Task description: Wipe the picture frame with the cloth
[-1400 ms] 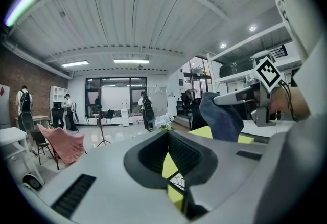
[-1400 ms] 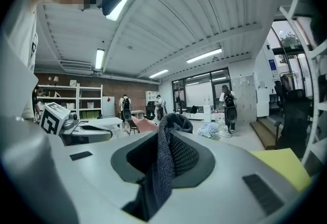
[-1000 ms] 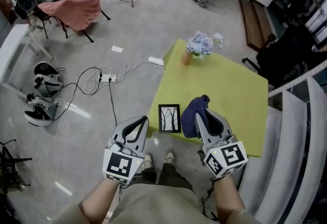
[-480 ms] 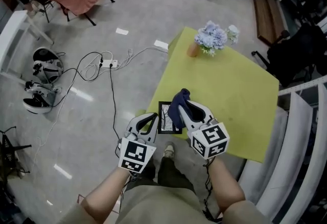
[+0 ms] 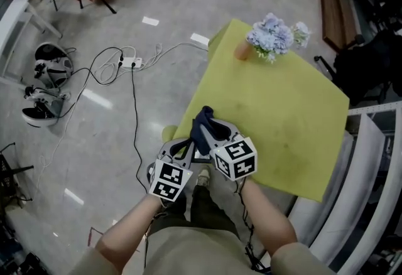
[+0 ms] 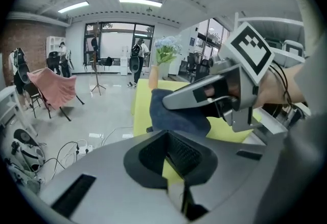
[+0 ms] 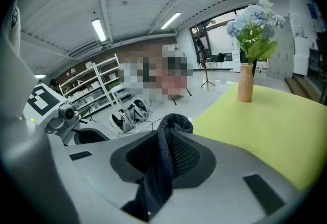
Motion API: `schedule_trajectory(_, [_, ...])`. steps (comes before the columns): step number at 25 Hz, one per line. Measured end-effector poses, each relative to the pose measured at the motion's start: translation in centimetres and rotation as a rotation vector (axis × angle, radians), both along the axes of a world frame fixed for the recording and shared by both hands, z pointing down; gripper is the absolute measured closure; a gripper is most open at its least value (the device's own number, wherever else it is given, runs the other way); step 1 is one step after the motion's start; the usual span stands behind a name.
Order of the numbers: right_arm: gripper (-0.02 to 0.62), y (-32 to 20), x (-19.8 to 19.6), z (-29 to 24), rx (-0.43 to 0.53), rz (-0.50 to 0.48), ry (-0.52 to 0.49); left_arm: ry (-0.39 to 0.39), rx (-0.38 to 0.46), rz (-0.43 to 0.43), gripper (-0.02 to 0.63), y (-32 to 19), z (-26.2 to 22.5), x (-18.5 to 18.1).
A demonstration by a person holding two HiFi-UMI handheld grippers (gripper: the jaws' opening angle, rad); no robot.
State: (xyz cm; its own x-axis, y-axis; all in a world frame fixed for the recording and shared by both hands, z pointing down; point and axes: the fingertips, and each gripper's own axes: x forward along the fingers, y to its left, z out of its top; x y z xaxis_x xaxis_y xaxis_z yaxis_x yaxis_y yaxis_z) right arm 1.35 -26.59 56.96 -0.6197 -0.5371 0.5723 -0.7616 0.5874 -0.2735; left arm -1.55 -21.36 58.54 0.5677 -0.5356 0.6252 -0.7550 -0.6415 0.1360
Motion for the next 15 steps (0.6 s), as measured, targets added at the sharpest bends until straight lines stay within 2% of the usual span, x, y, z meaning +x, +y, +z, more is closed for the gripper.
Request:
schedule_trajectory(6, [0.512,-0.7,-1.4,3.3,-0.004,-0.066,0.073,-0.024,-0.089,0.002,0.598,1.1,3.9,0.4])
schedule_trajectory(11, [0.509,-1.2,-2.2,4.2,0.029,-0.133,0.141,-0.023,-0.1,-0.02,0.598,1.3,5.0,0.1])
schedule_trajectory(15, [0.509,-1.3,-0.7,4.6,0.034,-0.147,0.208,-0.009,-0.102,-0.025,0.598,1.3,5.0,0.3])
